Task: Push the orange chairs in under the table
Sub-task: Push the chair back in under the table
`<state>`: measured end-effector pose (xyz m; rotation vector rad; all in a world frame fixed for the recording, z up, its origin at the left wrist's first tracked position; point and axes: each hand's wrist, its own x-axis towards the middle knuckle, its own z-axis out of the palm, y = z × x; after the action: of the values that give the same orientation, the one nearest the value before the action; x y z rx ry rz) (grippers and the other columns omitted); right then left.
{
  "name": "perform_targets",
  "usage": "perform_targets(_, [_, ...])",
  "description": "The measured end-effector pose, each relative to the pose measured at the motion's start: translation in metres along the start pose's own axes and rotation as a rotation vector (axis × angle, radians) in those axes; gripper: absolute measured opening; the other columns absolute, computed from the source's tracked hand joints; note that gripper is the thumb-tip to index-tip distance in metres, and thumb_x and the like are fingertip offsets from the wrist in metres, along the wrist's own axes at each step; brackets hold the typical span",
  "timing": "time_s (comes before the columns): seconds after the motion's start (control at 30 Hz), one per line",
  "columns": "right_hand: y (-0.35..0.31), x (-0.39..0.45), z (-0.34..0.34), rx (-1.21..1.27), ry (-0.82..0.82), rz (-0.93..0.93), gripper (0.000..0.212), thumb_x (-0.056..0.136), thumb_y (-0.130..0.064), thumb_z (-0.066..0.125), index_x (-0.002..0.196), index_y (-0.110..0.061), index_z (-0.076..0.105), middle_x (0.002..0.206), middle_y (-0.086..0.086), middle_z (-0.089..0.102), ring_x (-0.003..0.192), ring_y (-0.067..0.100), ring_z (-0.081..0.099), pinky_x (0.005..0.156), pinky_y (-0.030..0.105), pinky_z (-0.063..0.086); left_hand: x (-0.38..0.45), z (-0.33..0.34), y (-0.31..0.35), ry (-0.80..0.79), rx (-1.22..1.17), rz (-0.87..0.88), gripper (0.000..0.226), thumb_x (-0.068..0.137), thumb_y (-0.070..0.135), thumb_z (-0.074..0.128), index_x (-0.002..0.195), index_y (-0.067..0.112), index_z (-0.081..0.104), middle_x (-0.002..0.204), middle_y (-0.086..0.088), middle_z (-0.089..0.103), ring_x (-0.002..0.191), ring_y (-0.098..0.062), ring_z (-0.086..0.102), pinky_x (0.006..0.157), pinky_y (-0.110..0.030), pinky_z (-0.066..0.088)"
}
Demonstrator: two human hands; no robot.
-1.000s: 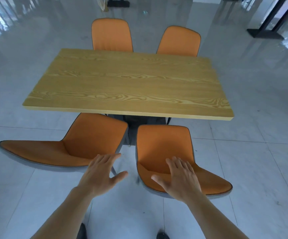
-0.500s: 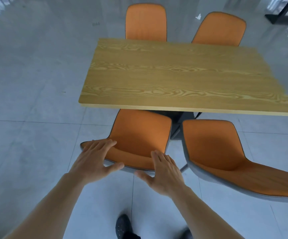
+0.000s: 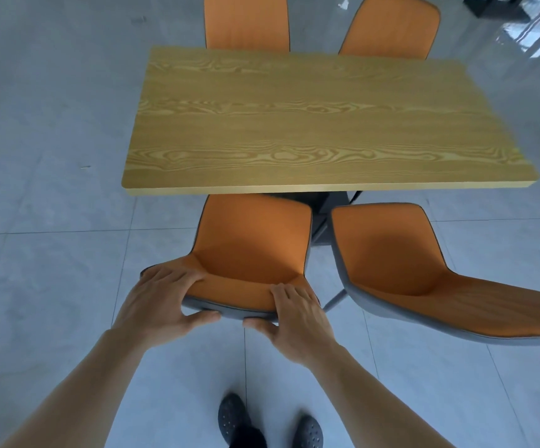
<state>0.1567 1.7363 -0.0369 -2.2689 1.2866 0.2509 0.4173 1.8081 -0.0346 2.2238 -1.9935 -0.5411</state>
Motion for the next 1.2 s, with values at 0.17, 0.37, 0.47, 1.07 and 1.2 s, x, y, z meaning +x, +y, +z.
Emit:
perform_targets(0.17, [0.027,-0.009,-0.009,-0.029,-0.048,-0.043,0.093,0.079,-0.091,0.030,0.134,-0.019,0.048,0.133,0.001,0.058,0.128,0.025,0.048,0.113,0.038,0.033,-0.010,0.012,0.030,0.044,-0.004,-0.026,0.082,0.068,0.096,0.042,0.125,0.039,0.057,0.126,0.017,0.063,0.122,-0.016,0.055,0.100,-0.038,0.046])
perform_targets(0.37, [0.064,-0.027,-0.019,-0.038,-0.086,-0.073,0.098,0.075,-0.092,0.028,0.140,-0.020,0.045,0.140,-0.003,0.054,0.134,0.022,0.043,0.113,0.036,0.032,-0.025,0.032,0.074,0.083,-0.022,-0.078,0.079,0.069,0.098,0.038,0.122,0.043,0.056,0.121,0.020,0.063,0.118,-0.013,0.057,0.100,-0.037,0.045])
perform_targets(0.47, [0.081,-0.034,-0.023,-0.049,-0.103,-0.094,0.095,0.079,-0.090,0.033,0.142,-0.020,0.044,0.141,-0.003,0.053,0.134,0.022,0.042,0.114,0.036,0.031,-0.030,0.043,0.093,0.102,-0.045,-0.100,0.076,0.070,0.095,0.045,0.121,0.041,0.057,0.120,0.021,0.064,0.116,-0.012,0.057,0.100,-0.037,0.045])
perform_targets(1.07, [0.111,-0.039,-0.022,-0.077,-0.072,-0.147,0.104,0.071,-0.095,0.020,0.141,-0.021,0.044,0.141,-0.003,0.053,0.133,0.022,0.044,0.116,0.038,0.031,-0.033,0.057,0.120,0.089,-0.093,-0.127,0.077,0.069,0.096,0.042,0.120,0.040,0.057,0.122,0.020,0.061,0.120,-0.013,0.054,0.106,-0.040,0.039])
perform_targets(1.2, [0.104,-0.036,-0.020,-0.075,-0.062,-0.140,0.102,0.072,-0.093,0.024,0.141,-0.020,0.045,0.140,-0.002,0.054,0.132,0.022,0.045,0.115,0.038,0.032,-0.031,0.053,0.112,0.085,-0.090,-0.117,0.078,0.068,0.096,0.043,0.121,0.040,0.057,0.122,0.020,0.062,0.119,-0.014,0.056,0.105,-0.040,0.041])
